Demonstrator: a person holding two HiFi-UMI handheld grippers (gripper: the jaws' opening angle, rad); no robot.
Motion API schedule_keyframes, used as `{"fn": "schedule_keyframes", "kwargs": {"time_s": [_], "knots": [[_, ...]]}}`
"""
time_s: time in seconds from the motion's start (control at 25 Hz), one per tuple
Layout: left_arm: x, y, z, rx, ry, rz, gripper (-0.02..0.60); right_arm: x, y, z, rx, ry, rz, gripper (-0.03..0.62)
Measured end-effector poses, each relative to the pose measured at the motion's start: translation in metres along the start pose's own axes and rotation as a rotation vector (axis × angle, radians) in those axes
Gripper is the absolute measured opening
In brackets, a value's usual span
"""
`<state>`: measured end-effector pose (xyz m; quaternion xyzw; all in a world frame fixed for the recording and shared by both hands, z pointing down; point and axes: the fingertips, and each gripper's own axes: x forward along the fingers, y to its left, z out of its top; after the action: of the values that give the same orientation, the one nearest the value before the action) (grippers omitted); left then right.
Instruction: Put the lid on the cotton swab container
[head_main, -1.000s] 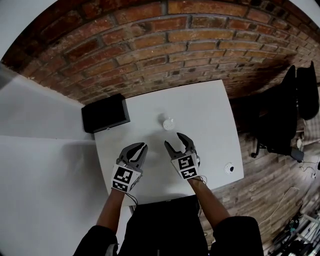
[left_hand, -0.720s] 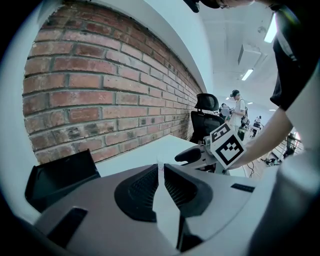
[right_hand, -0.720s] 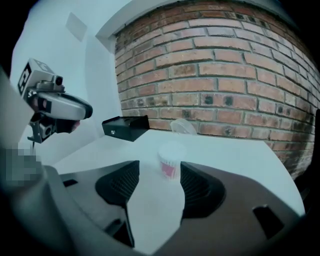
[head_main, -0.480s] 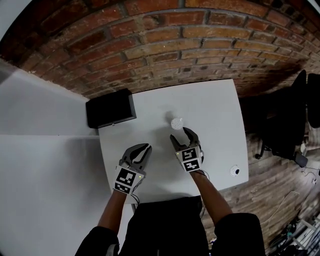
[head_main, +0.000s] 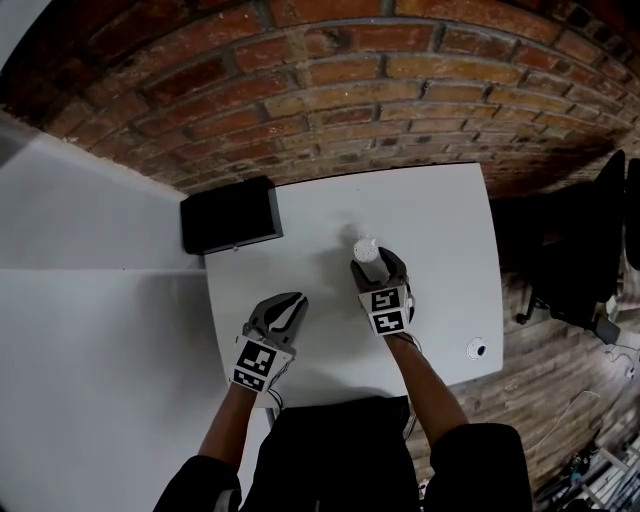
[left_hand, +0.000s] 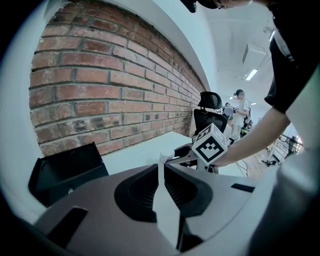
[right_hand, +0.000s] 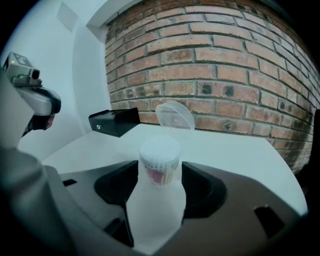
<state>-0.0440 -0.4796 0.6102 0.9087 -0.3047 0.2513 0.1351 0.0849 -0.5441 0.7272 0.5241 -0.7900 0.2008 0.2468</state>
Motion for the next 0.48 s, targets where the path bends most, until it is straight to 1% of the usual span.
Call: {"fn": "schedule_keyframes", "kwargs": {"time_s": [0.24, 0.48], "knots": [[0.005, 0.006, 0.002, -0.005, 0.004, -0.003, 0.026, 0.007, -0.004, 0.007, -0.020, -0.030, -0.001, 0.256], [0.020, 0.011, 0.010, 0.031, 0.003, -0.025, 0.026, 0.008, -0.005, 0.008, -0.040, -0.040, 0.004, 0.256]]}}
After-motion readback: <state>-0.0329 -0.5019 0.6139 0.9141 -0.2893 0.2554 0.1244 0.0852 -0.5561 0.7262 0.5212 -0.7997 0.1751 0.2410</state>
